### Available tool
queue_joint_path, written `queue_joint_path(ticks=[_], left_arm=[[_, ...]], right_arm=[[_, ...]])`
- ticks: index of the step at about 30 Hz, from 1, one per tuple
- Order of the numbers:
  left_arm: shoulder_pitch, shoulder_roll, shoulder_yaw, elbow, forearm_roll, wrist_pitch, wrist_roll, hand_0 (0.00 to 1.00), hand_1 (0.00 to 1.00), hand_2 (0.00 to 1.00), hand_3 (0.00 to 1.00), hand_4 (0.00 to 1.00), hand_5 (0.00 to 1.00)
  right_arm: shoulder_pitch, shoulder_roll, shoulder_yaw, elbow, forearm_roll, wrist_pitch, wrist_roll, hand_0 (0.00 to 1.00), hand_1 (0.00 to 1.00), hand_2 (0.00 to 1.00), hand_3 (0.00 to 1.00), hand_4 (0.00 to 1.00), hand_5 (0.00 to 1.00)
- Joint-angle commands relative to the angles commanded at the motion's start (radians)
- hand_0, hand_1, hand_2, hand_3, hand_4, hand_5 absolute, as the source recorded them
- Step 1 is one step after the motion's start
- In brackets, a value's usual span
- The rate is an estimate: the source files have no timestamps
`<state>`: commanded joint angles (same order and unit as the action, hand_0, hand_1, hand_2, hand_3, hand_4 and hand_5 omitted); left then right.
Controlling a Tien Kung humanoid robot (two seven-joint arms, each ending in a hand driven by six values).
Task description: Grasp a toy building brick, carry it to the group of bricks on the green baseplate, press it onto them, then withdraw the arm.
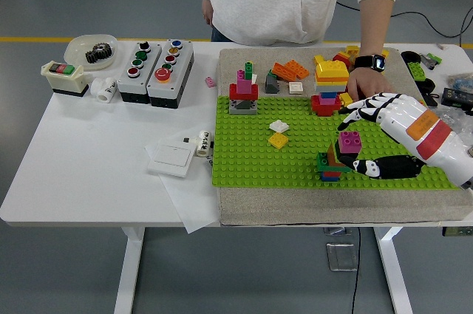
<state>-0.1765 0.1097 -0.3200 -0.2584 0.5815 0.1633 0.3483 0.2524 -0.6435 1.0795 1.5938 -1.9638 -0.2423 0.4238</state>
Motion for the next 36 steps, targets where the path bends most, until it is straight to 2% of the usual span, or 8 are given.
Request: queue_joint_path(ticks=[23, 36], left_arm=[[-0.002, 0.001, 0.006, 0.0, -0.006, 0.002, -0.002, 0.493, 0.565, 0.64, 0.603, 0.64, 0.712], [-0.001, 0.001, 0.005, 0.0, -0.003, 0.001, 0.0, 0.492, 0.564, 0.639, 0.603, 0.641, 0.713]], right_arm=[[0.02, 0.005, -0.027, -0.018, 0.005, -0.006, 0.001, 0.565, 0.554, 0.582, 0.532, 0.756, 0.464], [0.016, 0.011, -0.037, -0.059, -0.005, 0.001, -0.002, 0.564, 0.541, 0.572, 0.534, 0.736, 0.444]])
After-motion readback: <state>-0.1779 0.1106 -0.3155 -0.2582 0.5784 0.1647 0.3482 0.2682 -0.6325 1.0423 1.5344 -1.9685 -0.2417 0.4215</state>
